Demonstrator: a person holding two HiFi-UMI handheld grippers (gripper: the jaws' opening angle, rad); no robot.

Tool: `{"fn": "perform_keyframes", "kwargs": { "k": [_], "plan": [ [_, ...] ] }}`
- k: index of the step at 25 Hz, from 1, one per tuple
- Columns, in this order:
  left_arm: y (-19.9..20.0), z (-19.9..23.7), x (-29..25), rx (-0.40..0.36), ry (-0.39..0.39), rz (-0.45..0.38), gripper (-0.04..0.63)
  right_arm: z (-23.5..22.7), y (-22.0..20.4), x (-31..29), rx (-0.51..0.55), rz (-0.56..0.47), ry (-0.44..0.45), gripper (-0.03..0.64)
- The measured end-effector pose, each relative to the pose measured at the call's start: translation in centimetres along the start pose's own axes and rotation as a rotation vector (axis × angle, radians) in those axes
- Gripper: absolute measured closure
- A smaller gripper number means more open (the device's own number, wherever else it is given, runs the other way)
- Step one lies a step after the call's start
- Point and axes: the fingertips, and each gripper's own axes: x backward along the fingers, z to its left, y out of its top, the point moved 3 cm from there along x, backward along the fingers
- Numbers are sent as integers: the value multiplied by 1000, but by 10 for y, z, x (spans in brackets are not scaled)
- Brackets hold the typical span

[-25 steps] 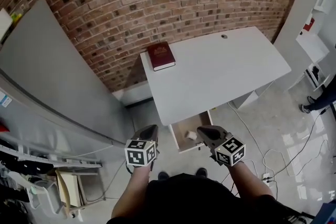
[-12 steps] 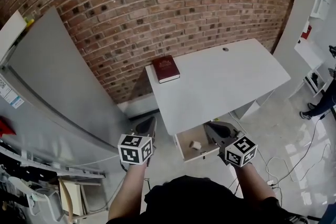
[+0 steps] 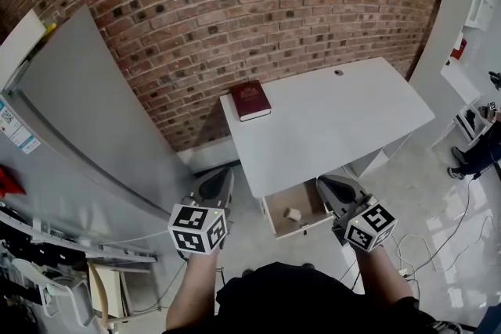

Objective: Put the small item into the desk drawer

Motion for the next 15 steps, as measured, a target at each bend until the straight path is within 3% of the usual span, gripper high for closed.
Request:
{"fn": "perform_keyframes", "kwargs": {
  "k": [15],
  "plan": [
    [-23, 1, 16, 38, 29, 23, 583, 21, -5, 9, -13, 12, 32, 604]
  ]
}}
